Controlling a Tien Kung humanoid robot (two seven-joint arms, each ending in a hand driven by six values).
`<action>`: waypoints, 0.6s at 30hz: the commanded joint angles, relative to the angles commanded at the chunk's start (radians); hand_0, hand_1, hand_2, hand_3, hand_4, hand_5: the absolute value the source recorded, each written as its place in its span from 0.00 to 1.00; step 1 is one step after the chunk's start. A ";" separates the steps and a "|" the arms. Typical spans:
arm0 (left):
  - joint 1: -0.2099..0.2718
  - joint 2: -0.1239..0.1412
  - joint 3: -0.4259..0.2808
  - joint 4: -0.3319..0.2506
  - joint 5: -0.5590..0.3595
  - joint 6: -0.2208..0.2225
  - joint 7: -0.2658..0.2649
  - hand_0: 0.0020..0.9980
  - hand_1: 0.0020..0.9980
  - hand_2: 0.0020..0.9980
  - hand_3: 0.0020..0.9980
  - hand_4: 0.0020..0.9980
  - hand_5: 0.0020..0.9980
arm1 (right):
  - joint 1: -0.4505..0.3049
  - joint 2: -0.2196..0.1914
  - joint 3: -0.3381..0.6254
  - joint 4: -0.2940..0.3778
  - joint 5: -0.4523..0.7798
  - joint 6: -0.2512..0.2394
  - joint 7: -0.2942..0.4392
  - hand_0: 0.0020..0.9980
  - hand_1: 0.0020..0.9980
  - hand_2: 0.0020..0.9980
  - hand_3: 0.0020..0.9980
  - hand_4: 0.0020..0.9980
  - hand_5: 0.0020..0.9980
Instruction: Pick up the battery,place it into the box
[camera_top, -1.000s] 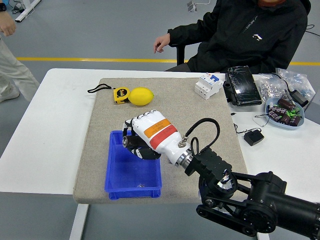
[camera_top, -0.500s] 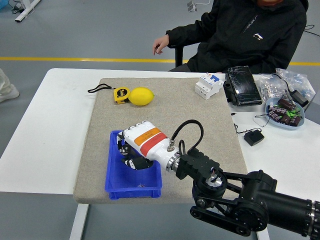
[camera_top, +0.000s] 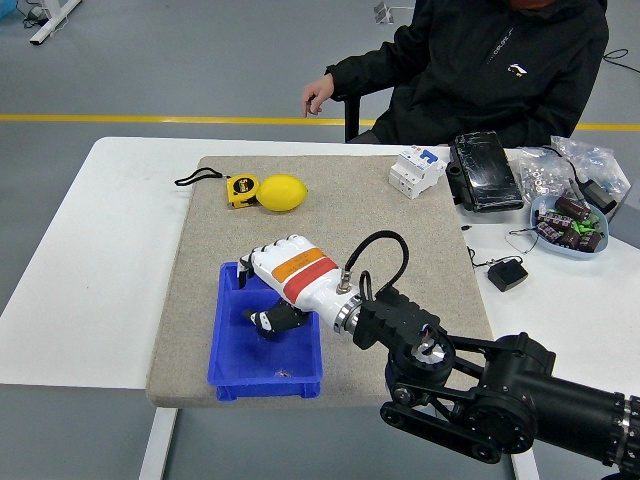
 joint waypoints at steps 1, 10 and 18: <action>0.001 0.000 -0.001 0.000 0.001 0.000 0.000 0.73 0.69 0.65 0.59 0.63 0.54 | 0.002 0.000 0.016 0.010 -0.003 0.001 -0.002 0.41 0.51 0.59 0.54 0.80 0.24; 0.001 -0.002 0.001 0.004 -0.010 0.005 -0.007 0.73 0.69 0.65 0.58 0.63 0.55 | -0.022 -0.109 0.102 0.068 -0.028 0.032 -0.009 0.41 0.51 0.59 0.54 0.84 0.27; -0.002 -0.007 0.022 0.006 -0.040 0.010 -0.017 0.73 0.69 0.65 0.58 0.63 0.55 | -0.092 -0.221 0.095 0.038 -0.029 0.052 -0.001 0.41 0.51 0.59 0.54 0.84 0.27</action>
